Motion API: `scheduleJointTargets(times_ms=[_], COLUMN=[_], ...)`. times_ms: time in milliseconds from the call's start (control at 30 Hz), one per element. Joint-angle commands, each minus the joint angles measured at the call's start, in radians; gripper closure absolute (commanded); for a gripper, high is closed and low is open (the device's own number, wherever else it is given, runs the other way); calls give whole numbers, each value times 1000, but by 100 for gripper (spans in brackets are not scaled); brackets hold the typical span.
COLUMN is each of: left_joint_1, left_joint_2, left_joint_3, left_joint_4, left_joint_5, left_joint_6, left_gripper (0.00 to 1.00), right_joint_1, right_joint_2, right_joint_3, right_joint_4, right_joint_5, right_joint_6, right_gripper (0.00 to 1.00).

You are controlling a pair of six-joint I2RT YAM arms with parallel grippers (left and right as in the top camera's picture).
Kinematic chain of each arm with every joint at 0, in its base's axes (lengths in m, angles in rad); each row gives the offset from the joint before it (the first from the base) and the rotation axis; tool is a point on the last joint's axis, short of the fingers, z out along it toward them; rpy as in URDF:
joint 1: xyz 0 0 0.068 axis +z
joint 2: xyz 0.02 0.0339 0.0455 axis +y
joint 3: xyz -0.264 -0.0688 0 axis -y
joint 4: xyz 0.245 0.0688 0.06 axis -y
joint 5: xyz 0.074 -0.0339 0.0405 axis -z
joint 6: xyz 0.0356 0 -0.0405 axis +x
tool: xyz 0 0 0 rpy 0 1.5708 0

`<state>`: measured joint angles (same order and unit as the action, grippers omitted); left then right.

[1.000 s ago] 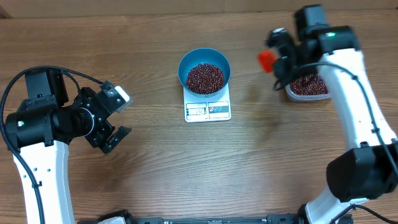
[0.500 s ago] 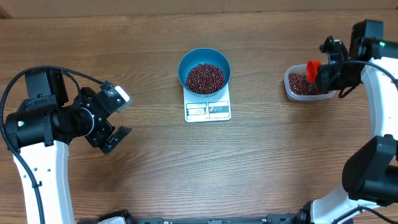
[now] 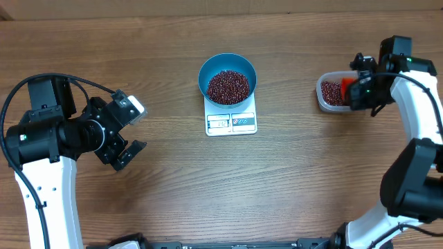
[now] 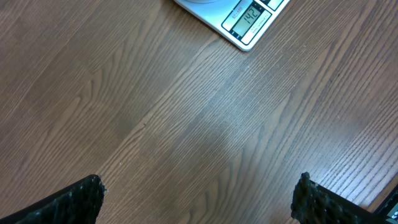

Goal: Scoop item into bowl and weigh 150g on scale
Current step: 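Dip the red cup into the beans to scoop a small amount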

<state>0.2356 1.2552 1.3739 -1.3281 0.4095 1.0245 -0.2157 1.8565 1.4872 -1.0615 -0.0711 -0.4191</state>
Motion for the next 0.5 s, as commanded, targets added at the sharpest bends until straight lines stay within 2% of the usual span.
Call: scheduleJointTargets(times_ms=[0,133,233,467], left_joint_1=[0,0,0,0], left_joint_2=[2,2,2,2], left_joint_3=[2,2,2,2], left_joint_4=[-2,-3,-3,-2], left_joint_5=[-6,-6,-6,-6], left_joint_6=[34,34,34,34], left_gripper=[0,0,0,0], right_joint_1=[30,54,51,-31], right_joint_2=[19,19,19,19], right_joint_3=[-5,-5,-4,-4], right_joint_4=[-20,-50,-60,-75], right_joint_5=[-67,-92,-201,-353], right_joint_6=[6,4,4,31], right_gripper=[96,97,96,96])
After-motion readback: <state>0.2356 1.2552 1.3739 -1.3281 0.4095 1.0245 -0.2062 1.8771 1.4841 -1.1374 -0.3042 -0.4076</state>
